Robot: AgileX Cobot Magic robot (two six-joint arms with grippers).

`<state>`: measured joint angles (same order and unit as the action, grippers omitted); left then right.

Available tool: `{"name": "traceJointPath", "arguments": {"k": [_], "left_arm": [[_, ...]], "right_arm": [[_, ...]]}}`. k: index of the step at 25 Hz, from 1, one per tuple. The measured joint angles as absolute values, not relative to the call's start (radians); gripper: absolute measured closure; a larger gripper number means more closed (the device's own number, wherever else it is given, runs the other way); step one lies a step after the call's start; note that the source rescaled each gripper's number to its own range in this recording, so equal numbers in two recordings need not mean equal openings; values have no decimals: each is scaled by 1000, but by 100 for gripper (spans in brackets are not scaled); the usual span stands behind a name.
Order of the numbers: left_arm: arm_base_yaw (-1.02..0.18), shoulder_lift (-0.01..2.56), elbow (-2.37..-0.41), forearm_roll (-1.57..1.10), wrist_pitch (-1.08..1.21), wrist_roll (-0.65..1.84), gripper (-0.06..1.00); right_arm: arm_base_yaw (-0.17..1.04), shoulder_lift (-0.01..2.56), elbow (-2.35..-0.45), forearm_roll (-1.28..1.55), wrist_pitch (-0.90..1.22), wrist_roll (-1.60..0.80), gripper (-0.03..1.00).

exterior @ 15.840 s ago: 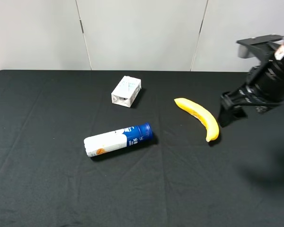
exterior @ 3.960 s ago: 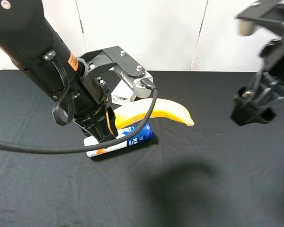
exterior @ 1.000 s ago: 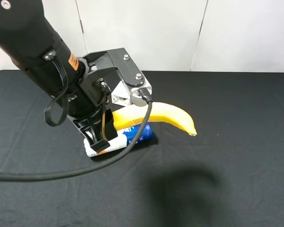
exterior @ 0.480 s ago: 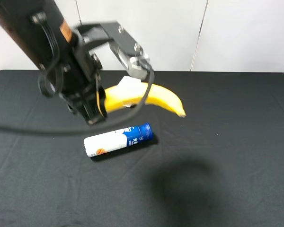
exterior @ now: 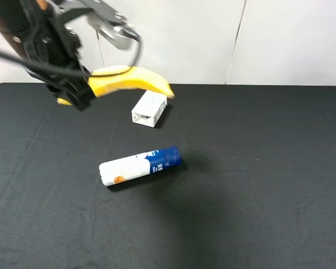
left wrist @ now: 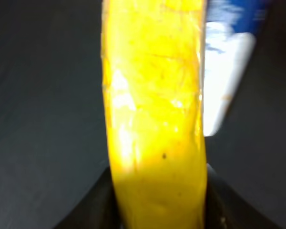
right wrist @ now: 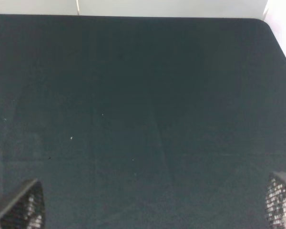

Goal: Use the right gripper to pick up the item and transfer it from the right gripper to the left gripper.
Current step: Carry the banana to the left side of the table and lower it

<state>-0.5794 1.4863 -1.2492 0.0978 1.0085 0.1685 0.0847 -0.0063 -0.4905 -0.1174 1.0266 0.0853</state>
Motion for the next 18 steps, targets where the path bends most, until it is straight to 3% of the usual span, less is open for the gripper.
{"name": "traceJointPath", "arguments": {"k": [10,18], "left_arm": [[-222,1486,-1249,93,944,144,94],[-77,1486,-1164,11,820,142,94]], "right_arm": [[85,-6,-490,-117,1027,85,-3],[85,-6,-490,-117,1027,85,-3]]}}
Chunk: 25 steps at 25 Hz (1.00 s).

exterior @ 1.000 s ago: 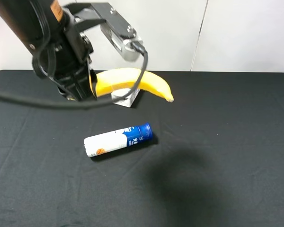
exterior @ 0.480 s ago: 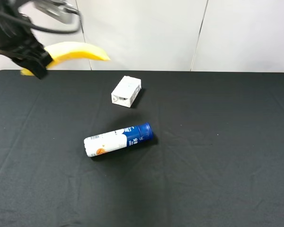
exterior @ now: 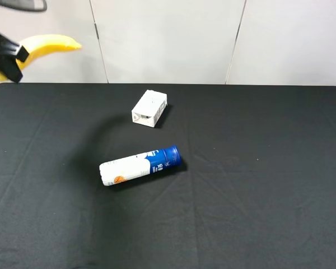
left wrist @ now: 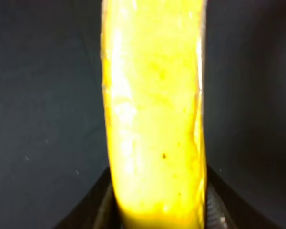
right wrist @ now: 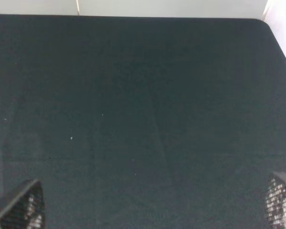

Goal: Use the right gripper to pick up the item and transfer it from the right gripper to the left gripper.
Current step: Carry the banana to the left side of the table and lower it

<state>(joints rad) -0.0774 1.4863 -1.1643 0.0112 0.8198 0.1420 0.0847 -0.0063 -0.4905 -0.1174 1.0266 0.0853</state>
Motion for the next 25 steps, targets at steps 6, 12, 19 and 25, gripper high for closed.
{"name": "traceJointPath", "arguments": {"k": [6,12,19,25], "left_arm": [[-62,1486,-962,-51,666,140,94],[-62,1486,-756,-74,423,139,94],[-62,1503,-589,-74,217,139,94],[-62,1583,-585,-76,190,96,94]], "right_arm": [[85,-6,-490,-117,1027,85,-3],[85,-6,-490,-117,1027,85,-3],[85,-6,-490,-117,1027,85,-3],[85,-6,-490,-117,1027,85,-3]]}}
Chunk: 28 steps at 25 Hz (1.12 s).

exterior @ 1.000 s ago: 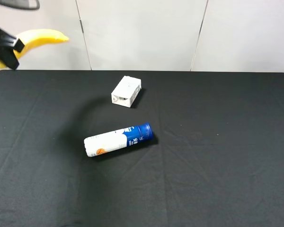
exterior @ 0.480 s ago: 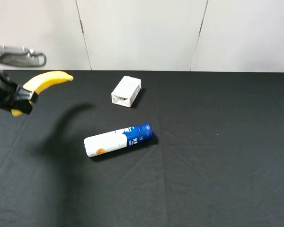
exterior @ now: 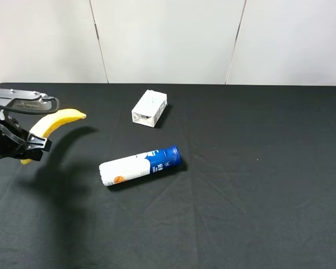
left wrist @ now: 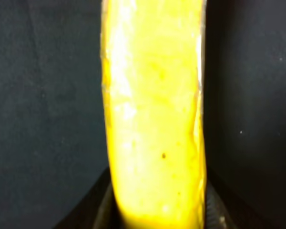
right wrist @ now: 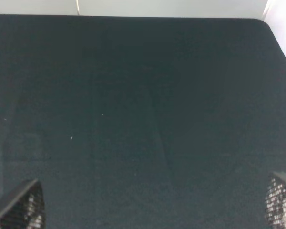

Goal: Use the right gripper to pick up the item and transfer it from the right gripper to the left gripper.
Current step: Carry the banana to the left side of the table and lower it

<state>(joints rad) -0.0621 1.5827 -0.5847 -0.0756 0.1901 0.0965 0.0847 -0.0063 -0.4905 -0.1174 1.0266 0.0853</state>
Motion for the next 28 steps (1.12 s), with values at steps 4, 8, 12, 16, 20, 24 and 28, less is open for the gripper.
{"name": "traceJointPath", "arguments": {"k": [4,8,12,16,20,24,28], "left_arm": [[-62,1628,-599,-77,180,93,94],[-62,1661,-599,-78,156,94,94],[-62,1665,-599,-78,148,105,94],[-62,1665,-599,-78,147,110,93],[-62,1665,-599,-78,108,110,26],[-62,1665,-599,-78,74,110,0],[-62,1665,-599,-77,68,110,-5]], "right_arm": [[85,-6,-490,-118,1027,85,-3],[85,-6,-490,-118,1027,85,-3],[85,-6,-490,-118,1027,85,-3],[85,-6,-490,-118,1027,85,-3],[85,-6,-490,-118,1027,85,-3],[85,-6,-490,-118,1027,85,-3],[85,-6,-490,-118,1027,85,-3]]}}
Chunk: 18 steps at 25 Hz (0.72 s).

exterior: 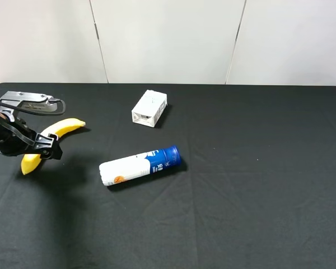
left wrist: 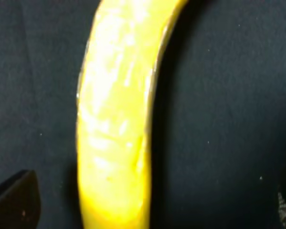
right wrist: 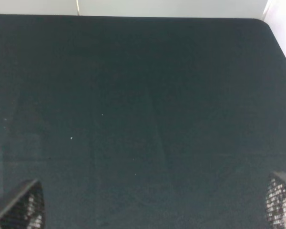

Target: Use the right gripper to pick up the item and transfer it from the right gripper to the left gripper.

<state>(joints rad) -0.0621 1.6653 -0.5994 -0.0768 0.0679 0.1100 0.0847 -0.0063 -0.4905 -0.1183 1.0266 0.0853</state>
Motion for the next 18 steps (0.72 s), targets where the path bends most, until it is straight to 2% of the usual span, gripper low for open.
{"name": "traceJointPath", "arguments": {"k": [7,18], "left_arm": [[-62,1623,-654,-51,189,113,-6],[-62,1376,-878,-48,729,108,-6]], "right_arm": [[85,-6,-490,-118,1027,85,-3],[85,-6,-490,-118,1027,85,-3]]}}
